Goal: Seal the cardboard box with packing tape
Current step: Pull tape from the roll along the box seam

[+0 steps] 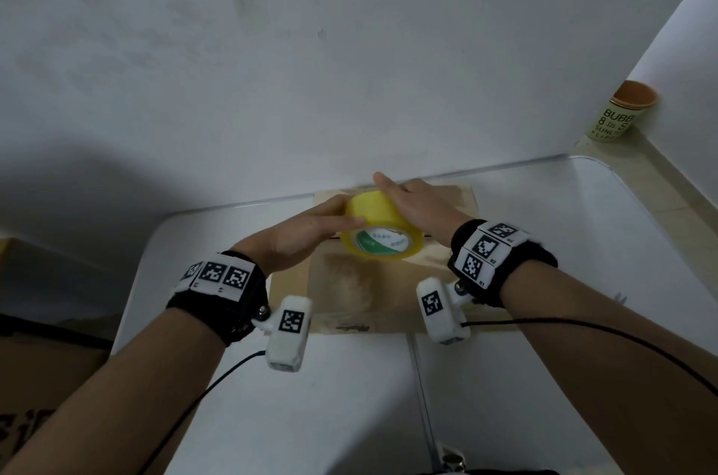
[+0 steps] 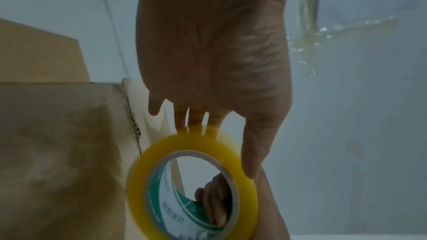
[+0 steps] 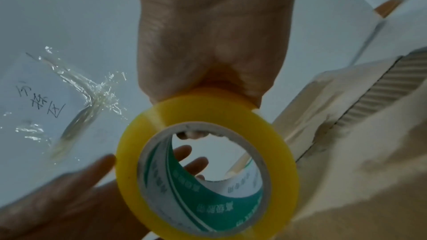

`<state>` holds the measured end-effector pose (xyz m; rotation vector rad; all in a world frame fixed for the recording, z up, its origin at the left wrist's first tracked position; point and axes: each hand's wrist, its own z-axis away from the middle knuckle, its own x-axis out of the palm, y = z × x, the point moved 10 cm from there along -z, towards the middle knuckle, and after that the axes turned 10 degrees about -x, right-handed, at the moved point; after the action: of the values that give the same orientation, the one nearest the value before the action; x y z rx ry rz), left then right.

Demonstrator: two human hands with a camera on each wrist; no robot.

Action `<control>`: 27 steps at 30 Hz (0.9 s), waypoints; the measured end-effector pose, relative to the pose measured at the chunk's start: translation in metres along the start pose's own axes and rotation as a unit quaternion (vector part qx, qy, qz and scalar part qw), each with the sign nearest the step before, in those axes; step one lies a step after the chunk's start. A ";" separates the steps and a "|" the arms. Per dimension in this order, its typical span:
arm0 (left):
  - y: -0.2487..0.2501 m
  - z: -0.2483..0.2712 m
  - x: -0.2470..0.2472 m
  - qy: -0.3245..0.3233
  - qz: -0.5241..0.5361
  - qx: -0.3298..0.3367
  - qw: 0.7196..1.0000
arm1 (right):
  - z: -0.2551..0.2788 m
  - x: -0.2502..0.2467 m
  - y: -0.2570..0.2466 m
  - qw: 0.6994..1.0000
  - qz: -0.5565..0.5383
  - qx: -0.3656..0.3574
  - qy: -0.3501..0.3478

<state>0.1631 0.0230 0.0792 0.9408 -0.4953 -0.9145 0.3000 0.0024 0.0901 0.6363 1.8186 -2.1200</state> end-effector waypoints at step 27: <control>-0.015 -0.018 0.025 0.019 -0.155 -0.080 0.984 | 0.012 0.028 0.002 0.993 0.016 -0.021 -0.118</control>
<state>0.1829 0.0062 0.0564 0.9007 -0.2413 -1.1977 0.2749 -0.0074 0.0760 0.3827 1.7065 -2.0341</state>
